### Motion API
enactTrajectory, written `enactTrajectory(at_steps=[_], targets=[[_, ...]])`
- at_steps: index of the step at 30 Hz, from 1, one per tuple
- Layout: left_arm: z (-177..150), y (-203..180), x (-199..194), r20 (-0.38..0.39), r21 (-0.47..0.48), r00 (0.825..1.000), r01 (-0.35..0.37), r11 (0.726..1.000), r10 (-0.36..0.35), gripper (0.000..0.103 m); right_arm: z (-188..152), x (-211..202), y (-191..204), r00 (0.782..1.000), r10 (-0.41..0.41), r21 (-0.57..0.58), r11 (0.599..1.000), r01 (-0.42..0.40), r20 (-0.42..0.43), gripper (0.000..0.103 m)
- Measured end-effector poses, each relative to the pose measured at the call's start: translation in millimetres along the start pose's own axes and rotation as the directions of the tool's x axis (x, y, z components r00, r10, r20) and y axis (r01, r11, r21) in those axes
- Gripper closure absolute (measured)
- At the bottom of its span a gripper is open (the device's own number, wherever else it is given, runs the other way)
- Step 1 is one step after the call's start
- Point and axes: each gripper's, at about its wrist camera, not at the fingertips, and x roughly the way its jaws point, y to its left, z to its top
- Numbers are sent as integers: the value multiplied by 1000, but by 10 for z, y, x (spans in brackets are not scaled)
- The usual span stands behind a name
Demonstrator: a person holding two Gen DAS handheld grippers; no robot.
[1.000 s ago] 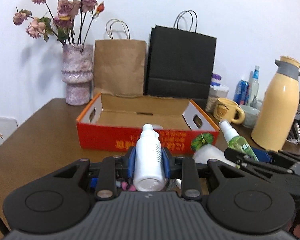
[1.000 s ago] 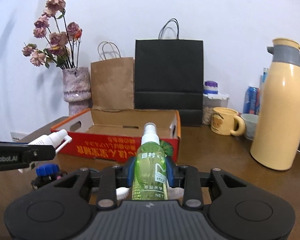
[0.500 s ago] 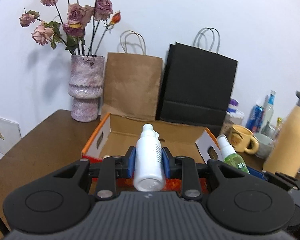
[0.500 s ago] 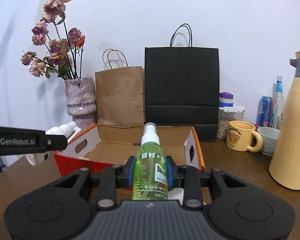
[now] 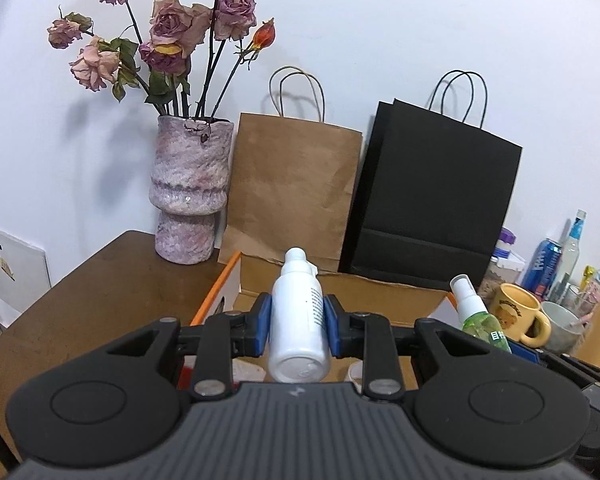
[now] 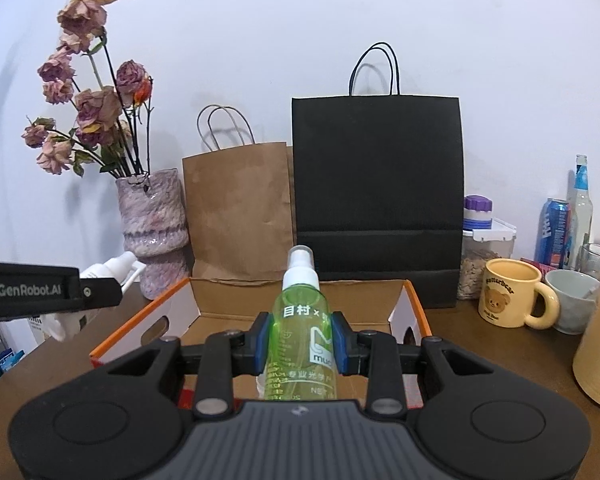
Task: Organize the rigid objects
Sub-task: 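Carry the white bottle and green spray bottle over the red box with both grippers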
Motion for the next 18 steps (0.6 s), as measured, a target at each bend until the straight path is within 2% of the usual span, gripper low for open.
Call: enactTrajectory(at_steps=[9,18], targets=[[107,60,335,-1,0,999,-33,999,33,74,123,370,-12,1000,-5,-9,1000,5,-7,73],[133,84,691,-33,24,998,-58,998,59,74,187,750,-65,998,-14,-15,1000,14,-56,73]])
